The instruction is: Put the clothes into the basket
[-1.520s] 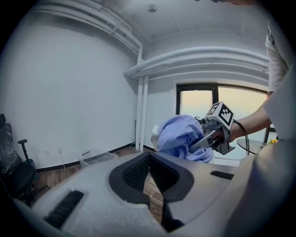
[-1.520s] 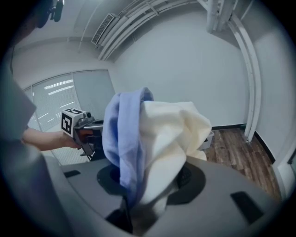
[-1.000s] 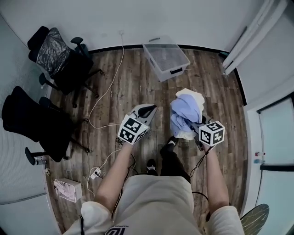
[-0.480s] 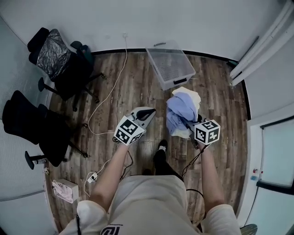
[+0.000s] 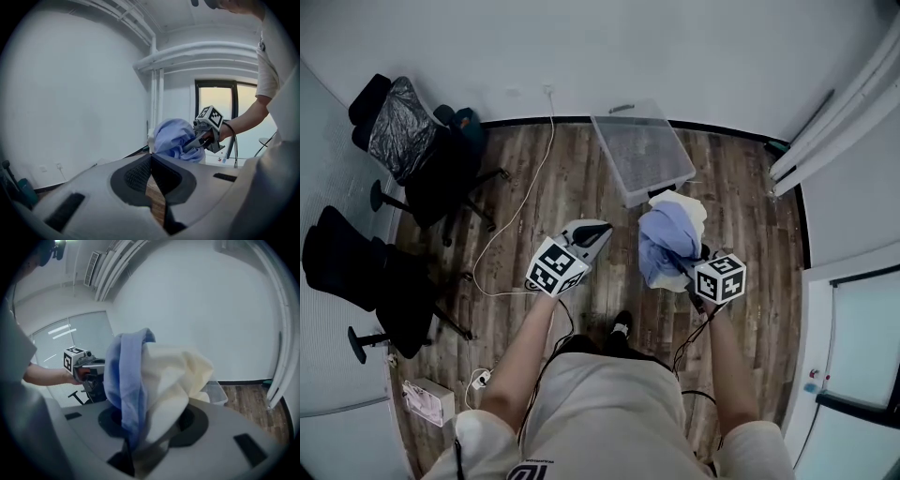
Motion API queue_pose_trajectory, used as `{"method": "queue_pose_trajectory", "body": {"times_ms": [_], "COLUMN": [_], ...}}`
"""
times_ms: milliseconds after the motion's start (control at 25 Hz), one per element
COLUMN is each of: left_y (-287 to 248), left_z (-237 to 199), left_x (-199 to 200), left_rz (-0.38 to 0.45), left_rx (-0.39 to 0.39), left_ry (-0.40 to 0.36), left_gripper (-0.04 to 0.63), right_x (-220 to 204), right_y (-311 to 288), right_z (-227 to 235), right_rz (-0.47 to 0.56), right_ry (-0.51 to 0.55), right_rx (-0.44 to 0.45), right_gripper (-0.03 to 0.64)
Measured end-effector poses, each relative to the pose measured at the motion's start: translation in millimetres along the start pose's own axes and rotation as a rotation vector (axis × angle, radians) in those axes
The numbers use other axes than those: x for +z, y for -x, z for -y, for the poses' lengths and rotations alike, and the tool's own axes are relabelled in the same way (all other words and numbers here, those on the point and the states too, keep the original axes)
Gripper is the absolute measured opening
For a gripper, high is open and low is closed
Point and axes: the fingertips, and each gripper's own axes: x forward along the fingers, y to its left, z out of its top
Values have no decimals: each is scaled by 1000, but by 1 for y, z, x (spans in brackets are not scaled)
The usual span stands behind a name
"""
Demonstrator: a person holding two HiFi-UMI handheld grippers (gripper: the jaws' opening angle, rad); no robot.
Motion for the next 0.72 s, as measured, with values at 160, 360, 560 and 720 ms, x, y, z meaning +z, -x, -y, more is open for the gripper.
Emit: {"method": "queue_pose_trajectory", "body": {"times_ms": [160,360,560,720], "left_y": [-17,-33,-65,-93], "left_z": [-25,-56,-96,-142], "left_x": [9,12,5,14], "left_rz": [-10,-14,-21,-24], "left_rx": [36,44,25,14], "left_ry": [-8,-5,8,8], "left_gripper": [14,14,14,14], "right_x": [16,38,56,80], "right_y": [-9,-32,-56,-78], "right_z": [26,47,79,116], "right_rz": [-3,5,1,1], "right_ry": [9,14,19,7], "right_rx": [-11,-22,-43,-60], "right_gripper": [176,176,176,176]}}
